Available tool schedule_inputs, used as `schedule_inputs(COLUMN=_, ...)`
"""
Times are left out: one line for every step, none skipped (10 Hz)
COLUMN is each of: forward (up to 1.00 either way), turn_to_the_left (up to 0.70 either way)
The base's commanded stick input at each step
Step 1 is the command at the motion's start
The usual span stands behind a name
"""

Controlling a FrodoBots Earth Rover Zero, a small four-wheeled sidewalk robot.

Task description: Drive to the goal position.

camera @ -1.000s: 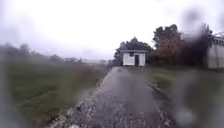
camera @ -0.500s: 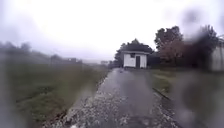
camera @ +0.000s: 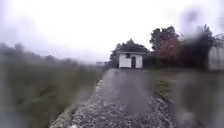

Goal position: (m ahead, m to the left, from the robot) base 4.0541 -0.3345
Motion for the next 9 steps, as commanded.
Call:
schedule_inputs(forward=0.85, turn_to_the_left=-0.02)
schedule_inputs(forward=0.85, turn_to_the_left=0.0)
schedule_inputs(forward=0.85, turn_to_the_left=0.0)
schedule_inputs(forward=0.85, turn_to_the_left=0.0)
schedule_inputs(forward=0.85, turn_to_the_left=0.0)
schedule_inputs(forward=0.85, turn_to_the_left=0.0)
schedule_inputs(forward=0.85, turn_to_the_left=0.0)
schedule_inputs(forward=0.85, turn_to_the_left=0.0)
schedule_inputs(forward=0.85, turn_to_the_left=0.0)
